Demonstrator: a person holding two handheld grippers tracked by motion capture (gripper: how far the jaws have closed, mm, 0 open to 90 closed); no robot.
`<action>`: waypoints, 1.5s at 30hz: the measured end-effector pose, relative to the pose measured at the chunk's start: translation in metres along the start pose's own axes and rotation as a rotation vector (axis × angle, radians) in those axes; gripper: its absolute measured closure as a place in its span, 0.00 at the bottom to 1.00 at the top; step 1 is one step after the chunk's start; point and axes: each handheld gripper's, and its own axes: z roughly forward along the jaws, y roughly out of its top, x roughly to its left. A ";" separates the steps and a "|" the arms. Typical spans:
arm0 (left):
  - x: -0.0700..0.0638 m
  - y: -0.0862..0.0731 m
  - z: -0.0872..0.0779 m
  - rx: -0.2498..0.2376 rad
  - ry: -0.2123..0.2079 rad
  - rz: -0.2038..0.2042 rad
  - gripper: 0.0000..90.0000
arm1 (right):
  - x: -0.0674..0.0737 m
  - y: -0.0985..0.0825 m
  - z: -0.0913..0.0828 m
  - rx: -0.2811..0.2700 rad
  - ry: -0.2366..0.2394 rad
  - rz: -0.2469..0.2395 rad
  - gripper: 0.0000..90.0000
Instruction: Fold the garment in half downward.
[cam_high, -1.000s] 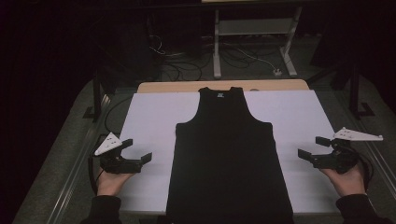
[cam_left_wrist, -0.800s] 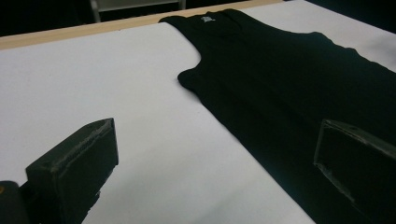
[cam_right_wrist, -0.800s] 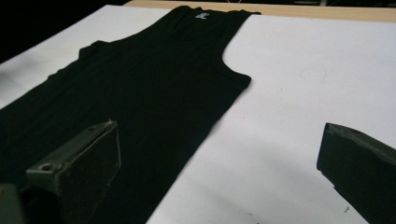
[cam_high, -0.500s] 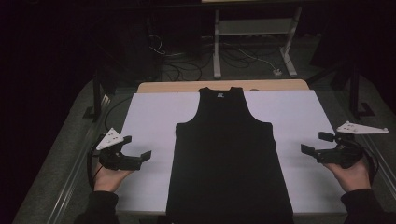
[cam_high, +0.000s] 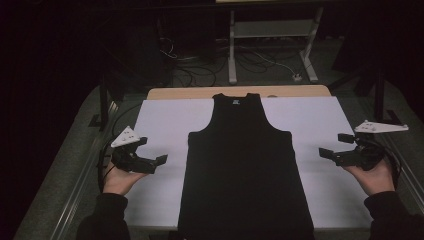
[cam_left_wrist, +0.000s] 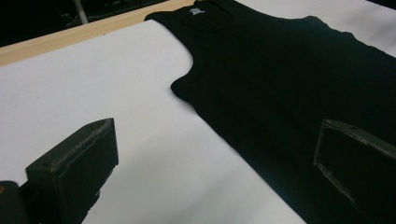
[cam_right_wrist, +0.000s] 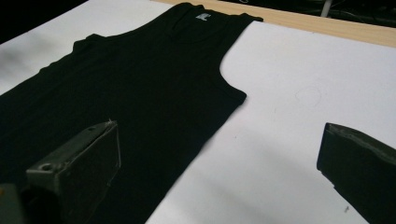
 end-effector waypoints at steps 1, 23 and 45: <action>0.001 0.001 0.001 0.004 -0.002 0.001 0.00 | 0.000 0.002 0.001 0.006 0.004 0.006 0.00; 0.004 0.022 0.023 0.050 -0.045 0.043 0.00 | -0.005 0.022 0.016 0.064 0.025 -0.041 0.00; 0.016 0.041 0.043 0.103 -0.063 0.061 0.00 | -0.015 0.050 0.027 0.084 0.047 -0.058 0.00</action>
